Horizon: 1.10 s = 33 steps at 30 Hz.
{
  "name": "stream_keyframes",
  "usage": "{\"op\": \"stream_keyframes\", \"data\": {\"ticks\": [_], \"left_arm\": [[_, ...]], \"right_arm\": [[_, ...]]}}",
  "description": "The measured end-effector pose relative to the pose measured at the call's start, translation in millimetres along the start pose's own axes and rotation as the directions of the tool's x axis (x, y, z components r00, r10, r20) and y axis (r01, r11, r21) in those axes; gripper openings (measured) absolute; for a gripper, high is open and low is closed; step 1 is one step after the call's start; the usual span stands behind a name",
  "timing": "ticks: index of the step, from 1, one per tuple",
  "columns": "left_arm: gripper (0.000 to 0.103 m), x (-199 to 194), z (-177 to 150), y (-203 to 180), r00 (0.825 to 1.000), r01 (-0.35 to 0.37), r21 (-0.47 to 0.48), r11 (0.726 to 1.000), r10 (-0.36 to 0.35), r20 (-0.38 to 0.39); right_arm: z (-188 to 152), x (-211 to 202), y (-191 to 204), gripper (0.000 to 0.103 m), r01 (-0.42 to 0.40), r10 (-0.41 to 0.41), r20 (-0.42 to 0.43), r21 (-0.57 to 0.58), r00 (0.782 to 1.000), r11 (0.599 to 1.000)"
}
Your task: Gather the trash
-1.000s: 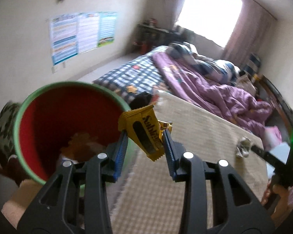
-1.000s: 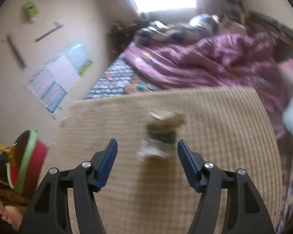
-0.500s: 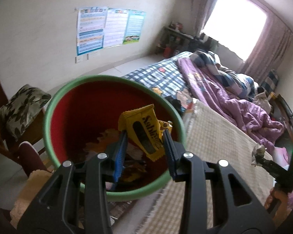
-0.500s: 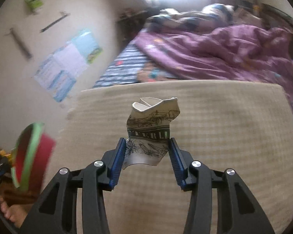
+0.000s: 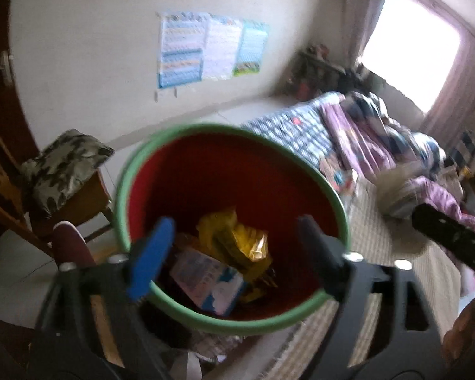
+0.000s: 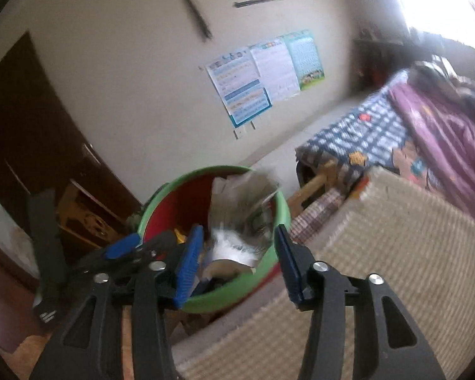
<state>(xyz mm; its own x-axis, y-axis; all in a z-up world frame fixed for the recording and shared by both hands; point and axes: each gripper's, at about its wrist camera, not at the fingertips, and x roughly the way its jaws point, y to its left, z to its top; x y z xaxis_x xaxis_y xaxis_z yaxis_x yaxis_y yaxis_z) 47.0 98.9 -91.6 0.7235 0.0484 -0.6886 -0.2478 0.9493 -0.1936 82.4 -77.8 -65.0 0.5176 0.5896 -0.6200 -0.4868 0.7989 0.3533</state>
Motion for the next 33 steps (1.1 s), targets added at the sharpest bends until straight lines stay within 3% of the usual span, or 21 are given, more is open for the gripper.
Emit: {"op": "stream_keyframes", "data": {"ticks": [4,8,12,17,22,24,28,33], "left_arm": [[0.088,-7.3,6.0,6.3,0.999,-0.029,-0.013,0.999,0.029,0.023],[0.094,-19.5,11.2,1.5,0.996,-0.040,-0.004,0.999,0.040,0.082],[0.097,-34.5,15.8,-11.3,0.985,-0.030,0.028,0.999,0.025,0.168],[0.097,-49.8,22.4,-30.4,0.971,-0.017,0.066,0.998,0.001,0.240],[0.097,-60.6,23.2,-43.0,0.960,-0.013,0.076,0.997,-0.009,0.280],[0.097,-63.6,21.8,-47.4,0.958,-0.013,0.087,0.996,-0.012,0.286],[0.097,-65.9,21.6,-52.7,0.962,-0.004,0.083,0.997,-0.019,0.273],[0.097,-69.5,17.4,-59.1,0.957,-0.029,0.096,0.995,0.000,0.290]], "right_arm": [[-0.9,-3.6,-2.5,0.067,0.016,-0.016,0.031,0.019,0.999,1.000],[-8.4,-23.5,-12.2,0.078,0.065,-0.068,0.097,0.034,0.993,0.997],[-14.8,-58.6,-22.0,0.096,0.148,-0.146,0.220,0.008,0.965,0.989],[-28.7,-90.7,-28.0,0.096,0.239,-0.214,0.334,-0.033,0.918,0.971],[-41.7,-115.3,-36.4,0.096,0.286,-0.257,0.456,0.005,0.852,0.958],[-45.5,-122.2,-41.7,0.096,0.320,-0.288,0.485,0.019,0.826,0.947],[-55.9,-123.4,-46.3,0.096,0.394,-0.352,0.496,0.021,0.794,0.919],[-62.0,-121.3,-53.5,0.096,0.384,-0.359,0.469,0.046,0.807,0.922]]}}
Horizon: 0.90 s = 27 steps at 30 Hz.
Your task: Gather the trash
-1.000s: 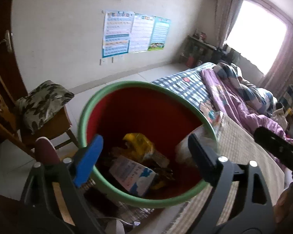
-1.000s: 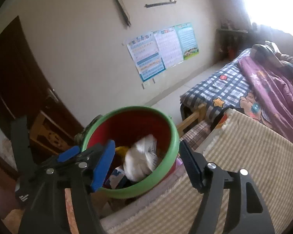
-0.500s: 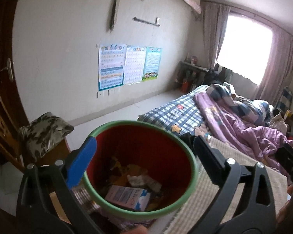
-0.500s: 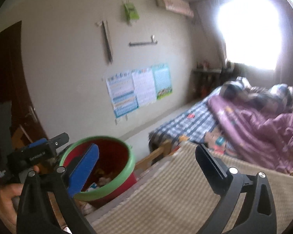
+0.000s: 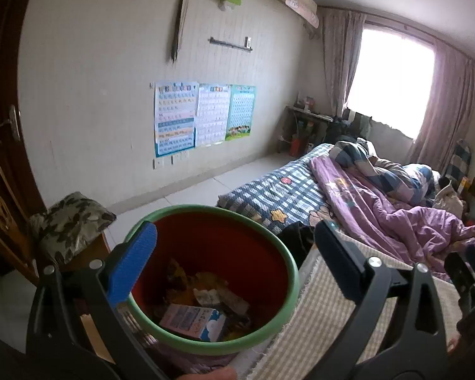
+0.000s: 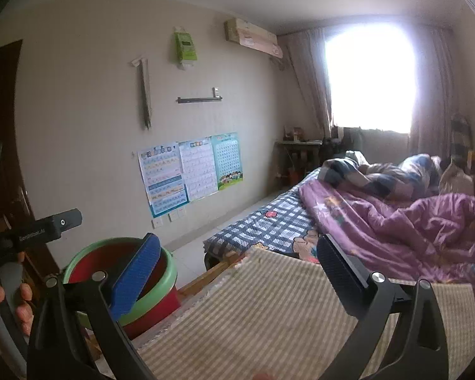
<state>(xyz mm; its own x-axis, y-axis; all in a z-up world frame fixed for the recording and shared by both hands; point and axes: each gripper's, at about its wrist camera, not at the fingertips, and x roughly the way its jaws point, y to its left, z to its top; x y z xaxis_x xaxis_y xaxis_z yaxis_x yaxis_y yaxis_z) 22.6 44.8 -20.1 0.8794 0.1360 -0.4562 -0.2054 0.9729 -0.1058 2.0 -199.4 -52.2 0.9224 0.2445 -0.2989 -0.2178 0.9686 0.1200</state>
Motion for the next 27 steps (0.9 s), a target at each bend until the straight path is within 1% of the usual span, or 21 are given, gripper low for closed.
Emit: {"op": "stream_keyframes", "data": {"ticks": [3,13,27], "left_arm": [[0.097,-1.0,-1.0,-3.8,1.000,-0.005,0.021,1.000,0.005,0.002],[0.097,0.2,-3.6,-4.8,1.000,0.001,0.027,1.000,0.000,-0.016],[0.097,-0.1,-8.7,-6.8,1.000,0.002,0.031,1.000,-0.002,-0.018]], "right_arm": [[-3.5,2.8,-2.0,0.096,0.001,-0.001,-0.019,0.007,1.000,1.000],[-16.3,5.6,6.1,0.096,-0.008,0.008,-0.069,0.003,0.998,1.000],[-20.7,10.0,9.2,0.096,-0.011,0.010,-0.096,-0.003,0.995,1.000]]}}
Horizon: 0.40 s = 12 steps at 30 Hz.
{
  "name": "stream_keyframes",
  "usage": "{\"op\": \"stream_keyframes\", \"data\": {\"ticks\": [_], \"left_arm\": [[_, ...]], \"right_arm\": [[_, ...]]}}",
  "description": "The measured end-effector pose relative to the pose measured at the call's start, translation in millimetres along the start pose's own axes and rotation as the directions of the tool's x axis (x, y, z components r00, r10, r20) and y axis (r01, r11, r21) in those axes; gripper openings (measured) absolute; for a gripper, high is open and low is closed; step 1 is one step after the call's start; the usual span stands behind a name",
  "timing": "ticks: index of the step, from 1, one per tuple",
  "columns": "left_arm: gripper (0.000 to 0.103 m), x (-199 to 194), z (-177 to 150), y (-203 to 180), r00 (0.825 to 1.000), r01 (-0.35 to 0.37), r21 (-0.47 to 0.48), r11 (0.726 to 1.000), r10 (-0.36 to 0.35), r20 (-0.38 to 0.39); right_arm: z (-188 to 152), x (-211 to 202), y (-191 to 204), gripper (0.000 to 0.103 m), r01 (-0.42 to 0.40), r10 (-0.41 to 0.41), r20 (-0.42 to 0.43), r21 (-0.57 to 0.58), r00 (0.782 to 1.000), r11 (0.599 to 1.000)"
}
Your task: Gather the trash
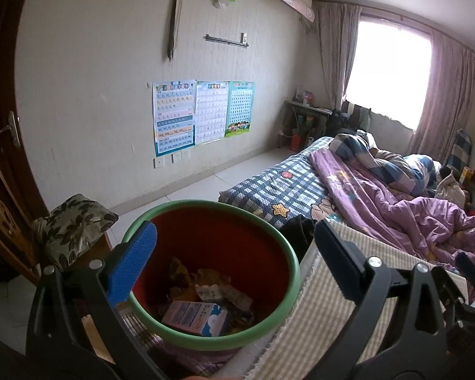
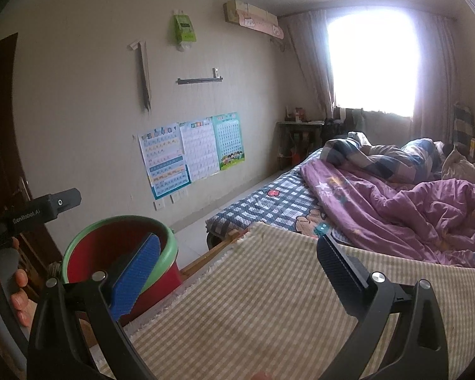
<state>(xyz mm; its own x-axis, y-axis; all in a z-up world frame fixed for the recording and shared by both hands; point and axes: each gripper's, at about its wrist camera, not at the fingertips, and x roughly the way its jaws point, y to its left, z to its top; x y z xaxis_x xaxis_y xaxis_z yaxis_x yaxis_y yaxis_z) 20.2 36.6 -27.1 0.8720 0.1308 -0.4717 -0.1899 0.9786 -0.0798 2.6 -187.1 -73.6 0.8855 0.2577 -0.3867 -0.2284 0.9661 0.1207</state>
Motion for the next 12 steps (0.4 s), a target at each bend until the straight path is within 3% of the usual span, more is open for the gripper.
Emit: {"op": "stream_keyframes", "data": {"ticks": [3,6,9,12], "left_arm": [[0.097,1.2,-1.2,-1.4,1.000,0.000,0.009,1.000,0.000,-0.004],[0.098,7.6,-2.0,3.1,1.000,-0.007,0.015,1.000,0.007,-0.023],[0.098,16.5,-4.8,22.8,0.997,-0.009,-0.021,1.000,0.007,-0.073],[0.098,21.0,-11.4,52.9,0.993,-0.054,-0.077,0.996,0.045,-0.105]], "right_arm": [[-5.9,4.3,-4.3,0.096,0.013,-0.013,-0.036,0.001,0.999,1.000],[-20.7,16.2,-25.8,0.096,0.053,-0.051,-0.139,0.012,0.989,0.999],[-43.3,24.5,-69.4,0.096,0.178,-0.165,-0.253,0.028,0.953,0.984],[-68.3,20.5,-133.6,0.096,0.362,-0.324,-0.340,0.051,0.883,0.931]]}}
